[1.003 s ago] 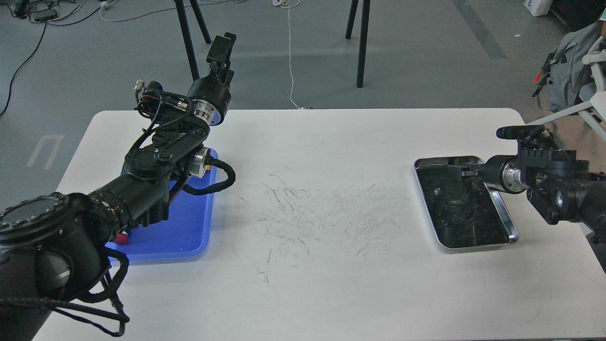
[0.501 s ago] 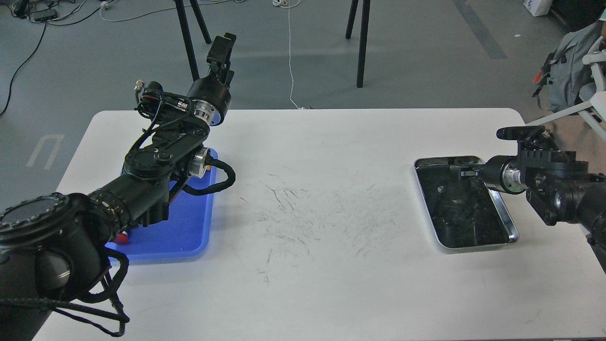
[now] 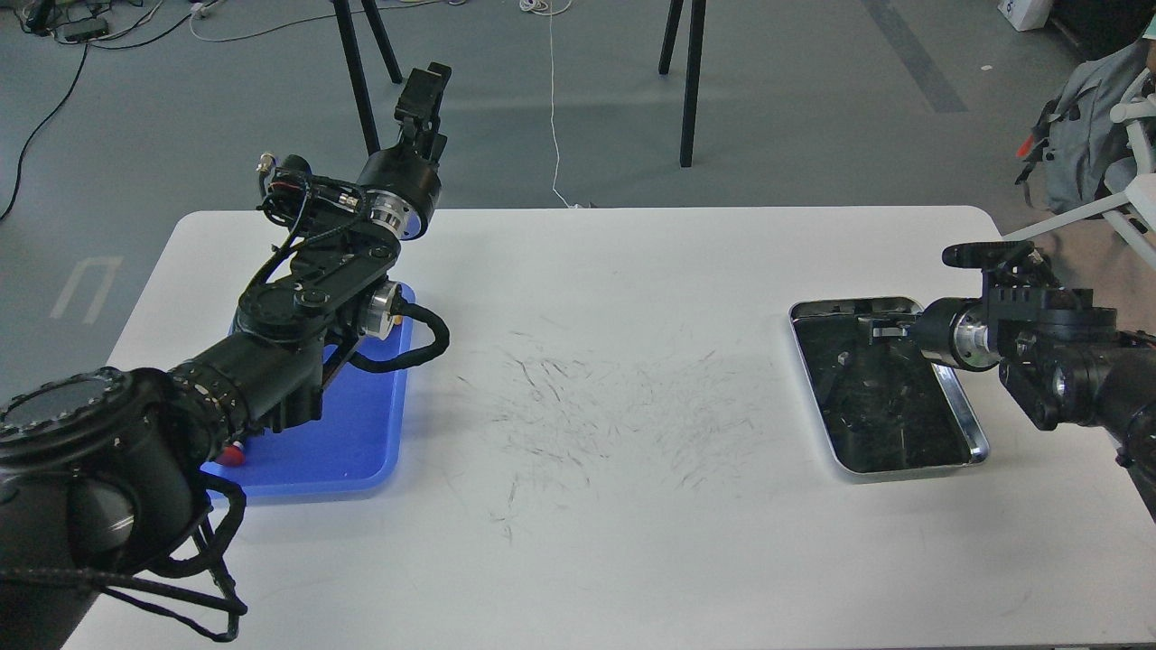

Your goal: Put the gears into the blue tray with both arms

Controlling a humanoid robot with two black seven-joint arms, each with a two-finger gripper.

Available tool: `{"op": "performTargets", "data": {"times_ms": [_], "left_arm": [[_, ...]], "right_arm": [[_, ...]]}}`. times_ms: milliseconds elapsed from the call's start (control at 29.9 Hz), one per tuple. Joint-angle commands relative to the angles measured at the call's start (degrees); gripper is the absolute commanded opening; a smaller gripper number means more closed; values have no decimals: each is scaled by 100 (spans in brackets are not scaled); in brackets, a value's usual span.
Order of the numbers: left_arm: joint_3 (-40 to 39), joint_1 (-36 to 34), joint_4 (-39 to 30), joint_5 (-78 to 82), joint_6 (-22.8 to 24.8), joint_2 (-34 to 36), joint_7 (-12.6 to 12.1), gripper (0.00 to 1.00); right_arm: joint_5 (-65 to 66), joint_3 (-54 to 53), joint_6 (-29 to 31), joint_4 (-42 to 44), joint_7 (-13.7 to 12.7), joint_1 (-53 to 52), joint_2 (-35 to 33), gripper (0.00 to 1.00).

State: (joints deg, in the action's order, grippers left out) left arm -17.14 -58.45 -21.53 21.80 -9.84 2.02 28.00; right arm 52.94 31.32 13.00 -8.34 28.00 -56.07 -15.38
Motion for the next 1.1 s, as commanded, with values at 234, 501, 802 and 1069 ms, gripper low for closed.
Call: {"op": "performTargets", "data": {"times_ms": [234, 501, 802, 1069], "left_arm": [[0, 0, 8, -1, 0, 0, 0, 100], [0, 0, 8, -1, 0, 0, 0, 100], [0, 0, 201, -1, 8, -79, 0, 100], [0, -9, 210, -1, 8, -88, 0, 100]], "right_arm": [[6, 6, 1, -1, 0, -9, 0, 23], [6, 14, -16, -1, 0, -9, 26, 16], [-2, 14, 1, -27, 0, -35, 18, 15], [-55, 14, 124, -124, 0, -106, 9, 12]]}}
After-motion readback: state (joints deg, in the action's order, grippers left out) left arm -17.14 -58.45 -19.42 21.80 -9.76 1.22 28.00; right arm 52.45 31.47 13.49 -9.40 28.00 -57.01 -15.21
